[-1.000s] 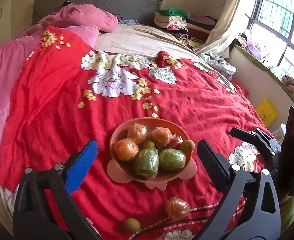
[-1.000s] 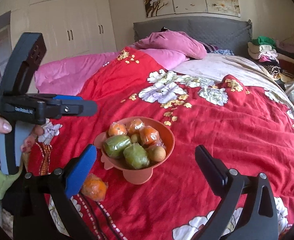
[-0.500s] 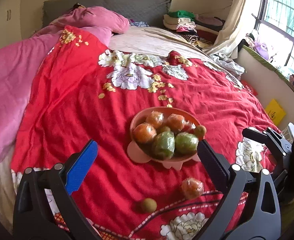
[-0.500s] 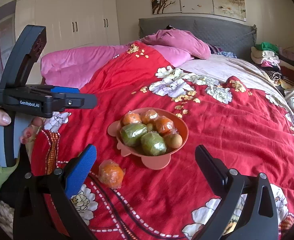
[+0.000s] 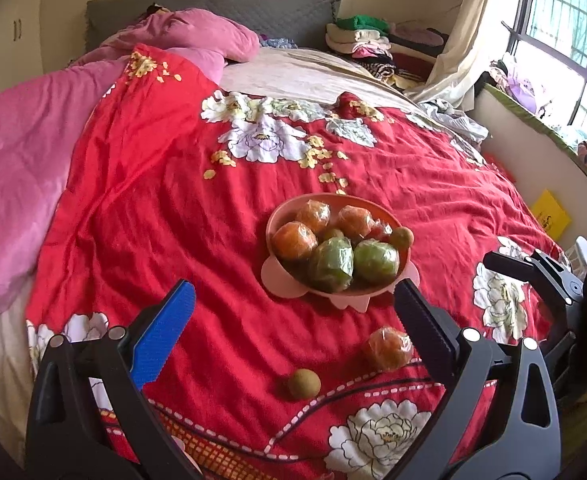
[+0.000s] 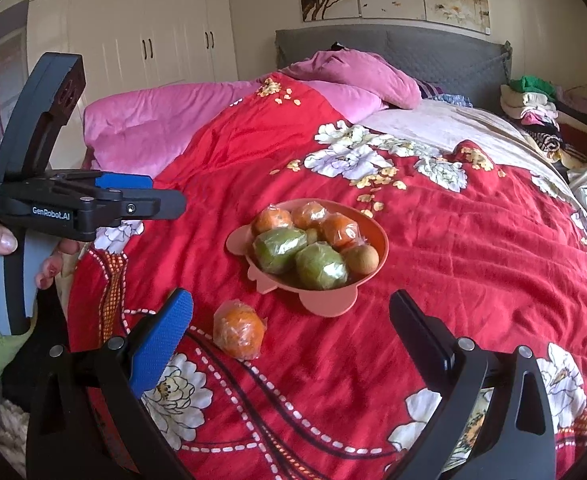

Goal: Organize fruits
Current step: 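Withdraw both open tools from the bowl toward the remaining bagged orange, then close the left tool on the small brown fruit while the right tool grasps the bagged orange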

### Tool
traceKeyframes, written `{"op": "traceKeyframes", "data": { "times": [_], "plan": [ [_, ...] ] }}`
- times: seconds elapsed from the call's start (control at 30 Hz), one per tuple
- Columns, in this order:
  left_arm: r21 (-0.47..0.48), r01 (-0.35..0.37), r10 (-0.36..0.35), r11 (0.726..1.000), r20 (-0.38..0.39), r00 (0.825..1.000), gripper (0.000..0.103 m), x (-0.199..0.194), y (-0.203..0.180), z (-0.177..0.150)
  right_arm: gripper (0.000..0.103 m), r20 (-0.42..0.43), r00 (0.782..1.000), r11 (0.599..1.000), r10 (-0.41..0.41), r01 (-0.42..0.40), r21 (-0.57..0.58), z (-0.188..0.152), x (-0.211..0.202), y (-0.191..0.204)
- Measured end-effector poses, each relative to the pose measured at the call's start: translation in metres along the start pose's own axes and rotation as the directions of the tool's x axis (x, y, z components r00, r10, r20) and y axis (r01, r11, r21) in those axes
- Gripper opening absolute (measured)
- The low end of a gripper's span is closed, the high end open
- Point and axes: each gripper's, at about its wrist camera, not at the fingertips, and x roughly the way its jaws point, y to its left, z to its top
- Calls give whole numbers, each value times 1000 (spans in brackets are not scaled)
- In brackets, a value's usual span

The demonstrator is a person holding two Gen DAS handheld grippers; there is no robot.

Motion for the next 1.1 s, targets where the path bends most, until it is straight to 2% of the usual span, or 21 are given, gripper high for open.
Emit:
{"op": "traceKeyframes", "data": {
  "times": [0.63,1.1],
  "plan": [
    [1,3,-3,1000,-70,998,93,4,13,-31,98,-58,998,1000,-9,8,-17,-13,13,13],
    [84,25,-12,996,-152,988,93,17,9,-59,98,-92,996,1000,-15,12,-29,-19,23,16]
  ]
}}
